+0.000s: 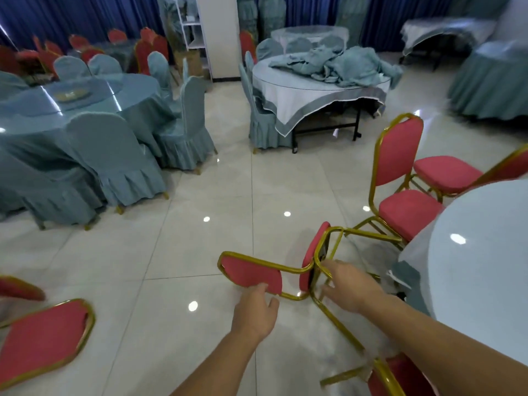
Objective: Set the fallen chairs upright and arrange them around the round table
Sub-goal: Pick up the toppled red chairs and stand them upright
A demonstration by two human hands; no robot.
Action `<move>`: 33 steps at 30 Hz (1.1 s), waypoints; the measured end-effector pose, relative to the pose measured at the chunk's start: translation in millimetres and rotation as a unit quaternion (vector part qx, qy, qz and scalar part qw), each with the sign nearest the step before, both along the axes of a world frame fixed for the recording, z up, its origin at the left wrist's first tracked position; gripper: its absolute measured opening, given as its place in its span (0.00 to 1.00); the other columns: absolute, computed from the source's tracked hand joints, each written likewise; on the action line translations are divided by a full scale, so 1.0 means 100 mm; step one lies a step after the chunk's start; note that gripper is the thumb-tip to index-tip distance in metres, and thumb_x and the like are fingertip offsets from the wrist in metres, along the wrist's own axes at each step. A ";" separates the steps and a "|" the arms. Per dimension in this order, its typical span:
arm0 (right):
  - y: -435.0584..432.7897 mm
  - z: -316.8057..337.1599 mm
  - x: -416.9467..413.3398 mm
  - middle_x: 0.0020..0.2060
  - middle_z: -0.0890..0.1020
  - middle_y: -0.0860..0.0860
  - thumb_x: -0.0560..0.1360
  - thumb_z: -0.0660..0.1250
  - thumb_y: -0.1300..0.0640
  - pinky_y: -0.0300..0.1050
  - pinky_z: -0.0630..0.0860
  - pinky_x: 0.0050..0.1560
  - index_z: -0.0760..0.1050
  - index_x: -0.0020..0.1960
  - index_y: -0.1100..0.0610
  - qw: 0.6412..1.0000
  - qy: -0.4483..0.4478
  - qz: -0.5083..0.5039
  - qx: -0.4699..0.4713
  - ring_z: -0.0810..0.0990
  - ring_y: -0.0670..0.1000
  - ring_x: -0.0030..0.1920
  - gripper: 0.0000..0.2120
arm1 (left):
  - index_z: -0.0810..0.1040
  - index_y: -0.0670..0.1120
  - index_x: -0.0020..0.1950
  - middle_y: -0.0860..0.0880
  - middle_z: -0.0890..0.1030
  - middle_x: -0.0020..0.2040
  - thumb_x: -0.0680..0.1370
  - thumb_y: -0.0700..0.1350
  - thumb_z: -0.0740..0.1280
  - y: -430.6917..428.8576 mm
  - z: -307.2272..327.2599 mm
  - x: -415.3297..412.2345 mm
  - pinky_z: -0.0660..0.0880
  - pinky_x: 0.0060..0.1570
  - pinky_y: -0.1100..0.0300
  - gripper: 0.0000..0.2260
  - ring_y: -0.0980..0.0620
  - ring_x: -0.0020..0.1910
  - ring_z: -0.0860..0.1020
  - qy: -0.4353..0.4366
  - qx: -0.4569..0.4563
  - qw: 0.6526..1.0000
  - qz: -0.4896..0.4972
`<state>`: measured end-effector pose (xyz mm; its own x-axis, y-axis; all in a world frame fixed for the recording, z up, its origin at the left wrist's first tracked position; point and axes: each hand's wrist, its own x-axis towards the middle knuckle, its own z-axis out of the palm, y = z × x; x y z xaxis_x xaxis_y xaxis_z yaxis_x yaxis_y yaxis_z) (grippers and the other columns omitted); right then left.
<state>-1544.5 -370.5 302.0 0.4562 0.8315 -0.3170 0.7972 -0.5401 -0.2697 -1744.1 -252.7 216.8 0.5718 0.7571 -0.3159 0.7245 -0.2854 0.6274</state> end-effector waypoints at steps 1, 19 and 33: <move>0.08 0.01 0.06 0.51 0.81 0.49 0.78 0.66 0.48 0.50 0.81 0.50 0.74 0.59 0.50 1.000 -0.001 -0.002 0.000 0.81 0.53 0.50 0.11 | 0.75 0.46 0.73 0.48 0.79 0.68 0.83 0.52 0.64 0.11 0.00 0.05 0.74 0.66 0.52 0.20 0.48 0.65 0.77 0.002 0.002 1.000 -0.002; 2.03 -0.68 1.73 0.68 0.77 0.55 0.81 0.64 0.46 0.49 0.76 0.62 0.66 0.77 0.55 0.995 0.074 0.051 -0.036 0.78 0.56 0.66 0.27 | 0.68 0.48 0.79 0.49 0.73 0.75 0.85 0.56 0.61 1.60 -0.02 0.81 0.67 0.72 0.57 0.24 0.50 0.73 0.72 0.139 0.034 0.988 0.063; 3.78 -0.99 1.03 0.72 0.74 0.52 0.82 0.64 0.45 0.47 0.72 0.66 0.64 0.79 0.52 0.981 0.093 0.150 -0.076 0.74 0.53 0.70 0.29 | 0.69 0.47 0.78 0.47 0.74 0.74 0.85 0.56 0.61 2.94 -0.41 0.16 0.68 0.70 0.57 0.23 0.49 0.71 0.73 0.141 -0.042 0.979 0.141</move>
